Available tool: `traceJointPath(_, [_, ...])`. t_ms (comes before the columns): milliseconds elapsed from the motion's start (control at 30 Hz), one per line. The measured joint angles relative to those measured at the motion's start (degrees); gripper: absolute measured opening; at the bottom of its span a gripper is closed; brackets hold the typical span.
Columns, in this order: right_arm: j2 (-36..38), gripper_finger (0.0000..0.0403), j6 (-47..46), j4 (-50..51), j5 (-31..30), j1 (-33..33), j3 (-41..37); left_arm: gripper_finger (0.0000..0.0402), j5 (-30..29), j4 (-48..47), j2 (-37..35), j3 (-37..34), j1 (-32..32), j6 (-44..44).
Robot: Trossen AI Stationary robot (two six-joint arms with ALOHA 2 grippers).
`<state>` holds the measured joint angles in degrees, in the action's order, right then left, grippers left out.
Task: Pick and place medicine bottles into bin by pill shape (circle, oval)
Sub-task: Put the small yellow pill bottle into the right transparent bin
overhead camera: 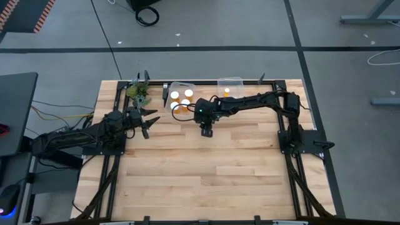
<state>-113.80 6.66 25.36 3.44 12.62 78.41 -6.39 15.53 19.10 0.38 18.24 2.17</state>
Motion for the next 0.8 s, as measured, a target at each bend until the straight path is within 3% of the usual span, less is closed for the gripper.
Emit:
traceJointPath(367, [0.0,0.0126,0.0,0.3,0.0,0.0,0.0,0.0172,0.0,0.0,0.0,0.0,0.0,0.0])
traceJointPath(800, [0.0,0.0126,0.0,1.4,0.0,0.0,0.0,0.0172,0.0,0.0,0.0,0.0,0.0,0.0])
